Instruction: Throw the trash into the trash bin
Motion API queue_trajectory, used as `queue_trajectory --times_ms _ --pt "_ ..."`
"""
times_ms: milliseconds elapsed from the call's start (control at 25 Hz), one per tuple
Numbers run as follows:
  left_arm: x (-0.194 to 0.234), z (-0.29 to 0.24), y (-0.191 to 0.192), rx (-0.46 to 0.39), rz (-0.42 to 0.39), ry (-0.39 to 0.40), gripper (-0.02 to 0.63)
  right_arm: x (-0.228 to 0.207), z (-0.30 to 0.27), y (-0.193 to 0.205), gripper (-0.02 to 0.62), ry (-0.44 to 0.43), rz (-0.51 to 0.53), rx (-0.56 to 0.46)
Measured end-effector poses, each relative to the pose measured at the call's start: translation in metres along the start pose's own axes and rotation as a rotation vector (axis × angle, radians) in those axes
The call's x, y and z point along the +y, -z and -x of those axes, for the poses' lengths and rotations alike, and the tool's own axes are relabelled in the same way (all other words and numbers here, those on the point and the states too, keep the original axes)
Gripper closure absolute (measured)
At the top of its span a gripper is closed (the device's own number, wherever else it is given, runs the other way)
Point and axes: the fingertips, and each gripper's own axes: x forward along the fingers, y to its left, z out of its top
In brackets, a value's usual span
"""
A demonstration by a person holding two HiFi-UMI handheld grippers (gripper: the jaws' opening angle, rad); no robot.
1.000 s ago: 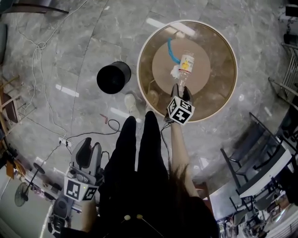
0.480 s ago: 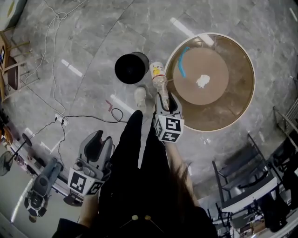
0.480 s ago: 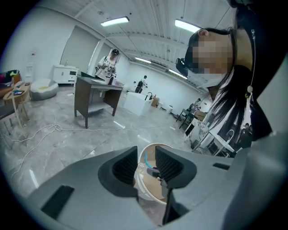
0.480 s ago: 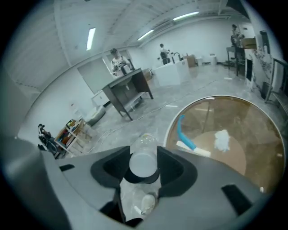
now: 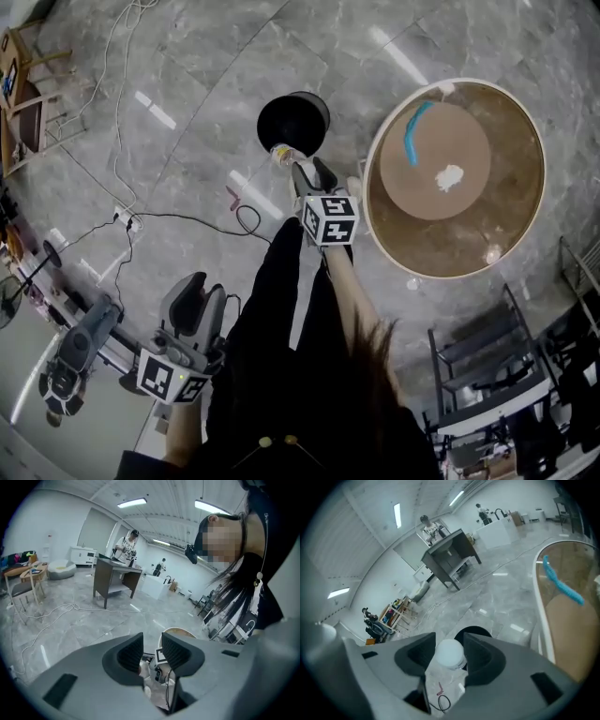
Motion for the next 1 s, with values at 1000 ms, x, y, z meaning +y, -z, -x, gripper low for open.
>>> queue_trajectory --times_ms 1000 --pt "0.013 -0.028 0.034 0.093 0.053 0.040 0.483 -0.151 0.122 -0.041 0.301 0.473 0.215 -0.103"
